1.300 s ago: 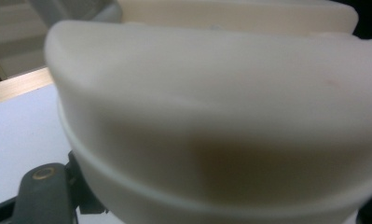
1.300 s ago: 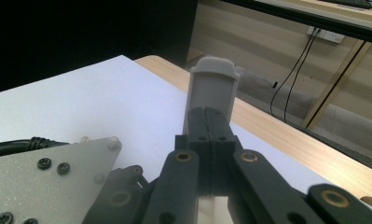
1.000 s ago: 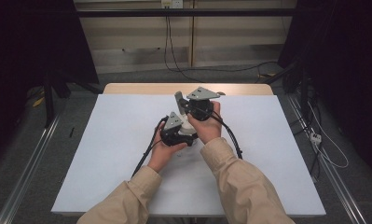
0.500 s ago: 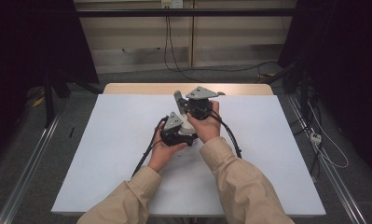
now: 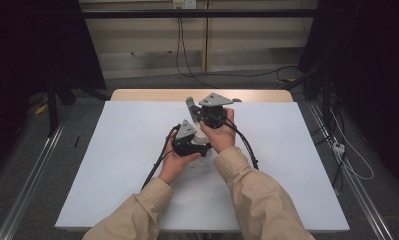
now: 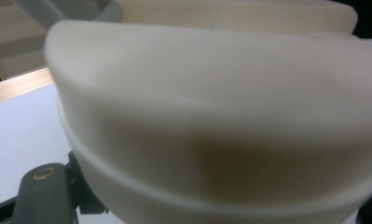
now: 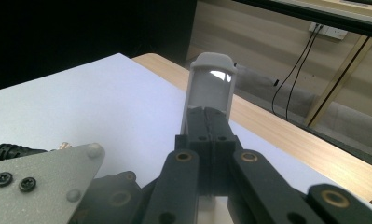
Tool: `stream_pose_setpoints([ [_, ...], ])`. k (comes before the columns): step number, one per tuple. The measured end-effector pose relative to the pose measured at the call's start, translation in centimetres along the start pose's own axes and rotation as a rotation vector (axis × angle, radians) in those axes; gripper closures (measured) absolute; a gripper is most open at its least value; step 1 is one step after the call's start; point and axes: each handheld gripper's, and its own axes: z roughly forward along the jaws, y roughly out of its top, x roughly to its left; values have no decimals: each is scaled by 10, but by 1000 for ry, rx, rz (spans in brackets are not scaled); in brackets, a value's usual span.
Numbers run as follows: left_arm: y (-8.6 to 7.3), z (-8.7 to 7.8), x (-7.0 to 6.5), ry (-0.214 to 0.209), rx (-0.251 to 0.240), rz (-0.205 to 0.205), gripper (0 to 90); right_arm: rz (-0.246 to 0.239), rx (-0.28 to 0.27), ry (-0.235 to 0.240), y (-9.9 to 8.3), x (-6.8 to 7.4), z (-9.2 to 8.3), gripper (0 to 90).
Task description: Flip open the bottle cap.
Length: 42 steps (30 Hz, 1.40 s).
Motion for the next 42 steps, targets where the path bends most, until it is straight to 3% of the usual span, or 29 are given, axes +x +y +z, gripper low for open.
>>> stream_pose_setpoints([
  [34,0,0,0,0,-3,0,188,2,1,-2,0,0,6,900],
  [35,0,1,-1,22,-4,-1,188,1,-1,-1,1,0,6,900],
  [42,0,1,-1,23,-5,-2,188,4,-1,2,1,0,8,900],
])
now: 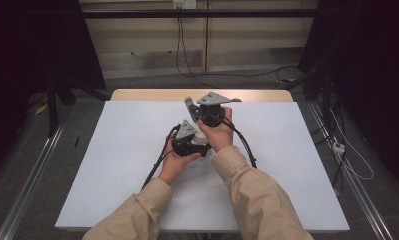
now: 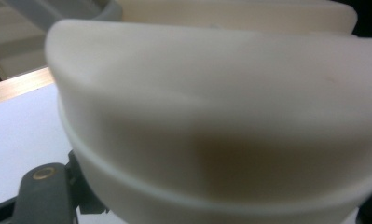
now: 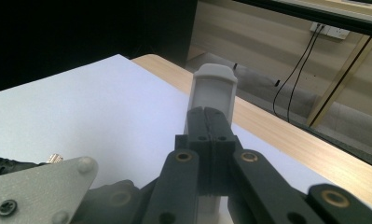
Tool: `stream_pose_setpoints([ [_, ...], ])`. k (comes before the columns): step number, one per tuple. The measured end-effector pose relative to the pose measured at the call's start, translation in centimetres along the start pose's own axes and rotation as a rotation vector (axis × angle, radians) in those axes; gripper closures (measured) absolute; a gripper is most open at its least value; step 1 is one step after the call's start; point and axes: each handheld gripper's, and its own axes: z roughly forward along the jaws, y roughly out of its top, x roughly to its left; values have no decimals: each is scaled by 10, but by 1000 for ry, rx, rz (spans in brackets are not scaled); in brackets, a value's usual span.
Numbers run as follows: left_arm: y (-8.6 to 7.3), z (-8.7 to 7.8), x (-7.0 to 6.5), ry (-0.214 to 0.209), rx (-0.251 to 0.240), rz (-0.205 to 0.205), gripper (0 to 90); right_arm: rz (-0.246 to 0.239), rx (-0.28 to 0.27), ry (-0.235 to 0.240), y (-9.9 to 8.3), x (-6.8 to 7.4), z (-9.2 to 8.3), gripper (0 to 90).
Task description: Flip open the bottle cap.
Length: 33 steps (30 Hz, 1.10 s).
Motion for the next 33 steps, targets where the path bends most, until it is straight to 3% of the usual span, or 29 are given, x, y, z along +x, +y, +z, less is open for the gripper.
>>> stream_pose_setpoints([
  [33,0,0,0,0,1,0,188,10,6,2,-3,0,6,900],
])
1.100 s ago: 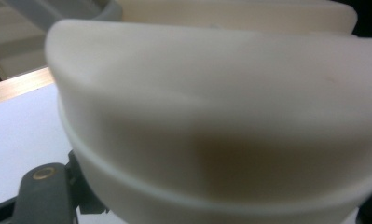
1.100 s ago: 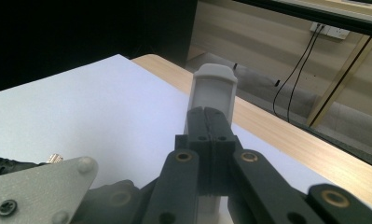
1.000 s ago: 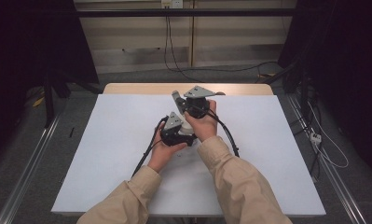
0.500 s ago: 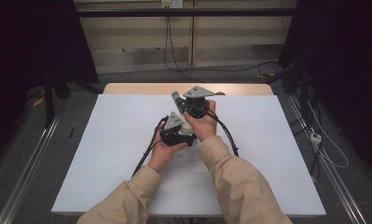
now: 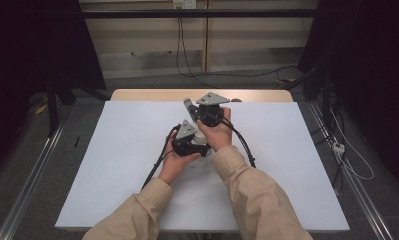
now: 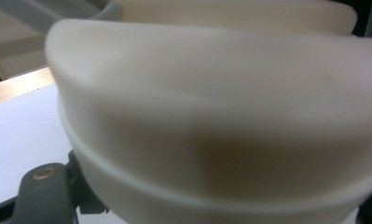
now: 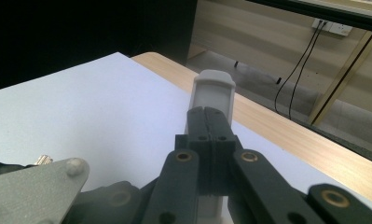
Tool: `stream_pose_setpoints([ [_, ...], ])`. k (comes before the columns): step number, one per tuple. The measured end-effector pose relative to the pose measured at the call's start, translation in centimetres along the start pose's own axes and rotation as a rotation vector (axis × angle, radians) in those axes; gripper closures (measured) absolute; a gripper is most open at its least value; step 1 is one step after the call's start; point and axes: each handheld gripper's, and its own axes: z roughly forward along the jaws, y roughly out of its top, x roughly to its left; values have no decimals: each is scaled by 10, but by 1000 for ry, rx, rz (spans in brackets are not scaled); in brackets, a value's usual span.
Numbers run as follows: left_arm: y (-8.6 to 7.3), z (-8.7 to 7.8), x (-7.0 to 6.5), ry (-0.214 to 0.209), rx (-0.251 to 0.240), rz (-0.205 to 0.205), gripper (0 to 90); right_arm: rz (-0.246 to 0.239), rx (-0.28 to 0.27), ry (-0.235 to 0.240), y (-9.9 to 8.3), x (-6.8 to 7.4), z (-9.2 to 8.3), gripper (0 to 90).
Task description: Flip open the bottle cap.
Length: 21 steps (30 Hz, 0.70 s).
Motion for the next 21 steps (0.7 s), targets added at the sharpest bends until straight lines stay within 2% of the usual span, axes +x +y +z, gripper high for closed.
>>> stream_pose_setpoints([
  [21,0,0,0,0,0,-2,187,4,10,3,-2,0,5,900],
])
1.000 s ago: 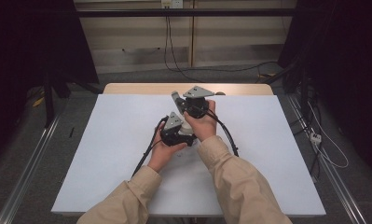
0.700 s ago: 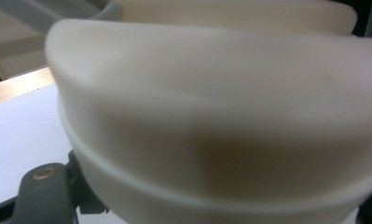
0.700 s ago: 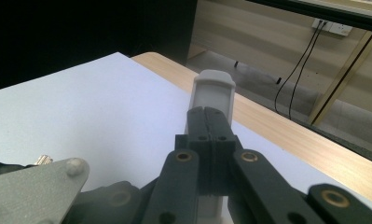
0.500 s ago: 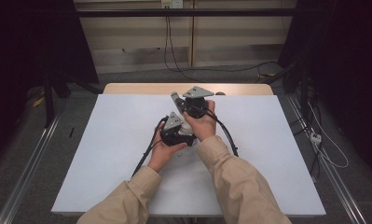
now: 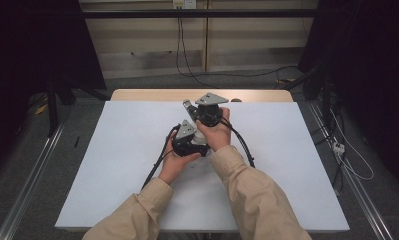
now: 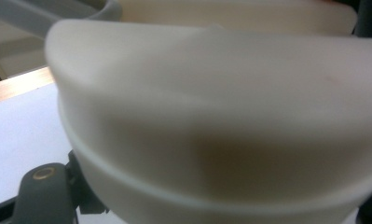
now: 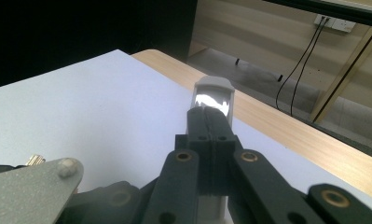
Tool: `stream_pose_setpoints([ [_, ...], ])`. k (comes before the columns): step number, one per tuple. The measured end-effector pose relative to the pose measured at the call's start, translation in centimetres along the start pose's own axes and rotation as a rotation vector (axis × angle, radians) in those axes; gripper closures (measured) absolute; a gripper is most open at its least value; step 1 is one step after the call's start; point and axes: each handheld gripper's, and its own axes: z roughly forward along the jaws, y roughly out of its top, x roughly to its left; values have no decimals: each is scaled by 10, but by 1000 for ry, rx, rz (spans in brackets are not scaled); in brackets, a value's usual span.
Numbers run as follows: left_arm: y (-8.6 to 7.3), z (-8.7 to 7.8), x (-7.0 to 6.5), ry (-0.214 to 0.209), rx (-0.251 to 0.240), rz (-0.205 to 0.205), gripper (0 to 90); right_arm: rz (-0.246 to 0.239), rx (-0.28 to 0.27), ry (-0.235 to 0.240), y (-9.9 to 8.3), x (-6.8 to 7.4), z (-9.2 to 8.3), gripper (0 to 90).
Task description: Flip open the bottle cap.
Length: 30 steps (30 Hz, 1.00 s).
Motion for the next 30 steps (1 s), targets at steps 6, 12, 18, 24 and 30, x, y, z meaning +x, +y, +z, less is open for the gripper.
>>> stream_pose_setpoints([
  [6,0,0,0,0,0,1,188,1,2,0,0,0,0,900],
  [12,0,0,0,1,0,2,188,4,8,1,0,0,0,900],
  [18,0,0,0,0,0,2,187,7,13,2,0,0,1,900],
  [24,0,0,0,-1,1,0,187,0,25,-1,0,0,2,900],
  [30,0,0,0,0,1,3,187,1,31,0,0,0,3,900],
])
